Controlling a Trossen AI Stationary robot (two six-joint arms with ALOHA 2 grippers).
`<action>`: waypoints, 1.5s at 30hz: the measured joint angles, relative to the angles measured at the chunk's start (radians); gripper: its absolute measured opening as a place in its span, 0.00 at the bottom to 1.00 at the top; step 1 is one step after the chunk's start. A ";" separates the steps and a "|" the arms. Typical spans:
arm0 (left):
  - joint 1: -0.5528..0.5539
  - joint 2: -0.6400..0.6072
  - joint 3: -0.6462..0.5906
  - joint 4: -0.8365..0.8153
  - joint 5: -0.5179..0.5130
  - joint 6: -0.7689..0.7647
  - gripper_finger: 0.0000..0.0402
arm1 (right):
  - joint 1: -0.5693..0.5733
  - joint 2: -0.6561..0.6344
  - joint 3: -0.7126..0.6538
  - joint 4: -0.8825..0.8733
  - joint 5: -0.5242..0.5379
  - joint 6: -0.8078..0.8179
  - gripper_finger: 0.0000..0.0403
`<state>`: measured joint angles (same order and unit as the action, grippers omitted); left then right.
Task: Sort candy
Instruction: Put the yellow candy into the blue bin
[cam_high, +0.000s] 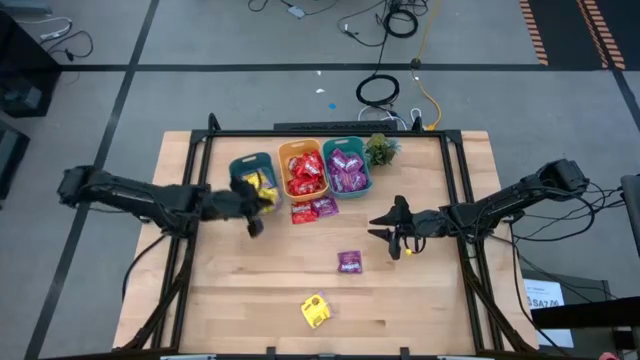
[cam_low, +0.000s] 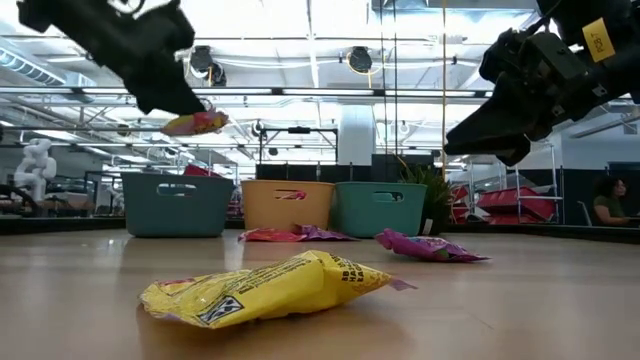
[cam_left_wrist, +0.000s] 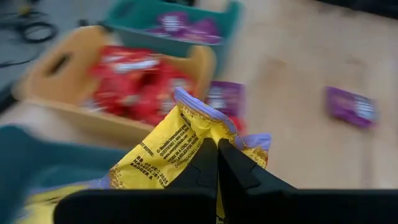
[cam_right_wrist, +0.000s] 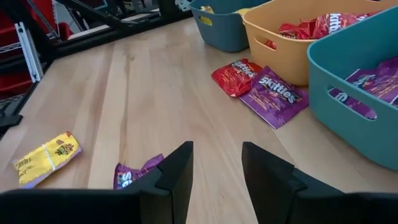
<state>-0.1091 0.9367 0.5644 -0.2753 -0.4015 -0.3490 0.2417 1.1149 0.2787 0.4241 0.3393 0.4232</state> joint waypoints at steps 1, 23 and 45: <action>0.034 -0.028 -0.013 -0.010 0.000 0.014 0.00 | 0.000 0.000 0.000 0.002 0.000 -0.001 0.32; 0.528 -0.076 -0.035 -0.094 0.061 0.043 0.23 | 0.000 0.000 0.000 0.021 0.001 -0.001 0.32; 0.261 0.025 -0.034 0.003 0.329 -0.375 0.27 | 0.000 0.000 0.000 0.023 0.001 -0.019 0.32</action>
<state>0.1518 0.9617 0.5304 -0.2722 -0.0726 -0.7236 0.2417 1.1149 0.2790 0.4469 0.3401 0.4042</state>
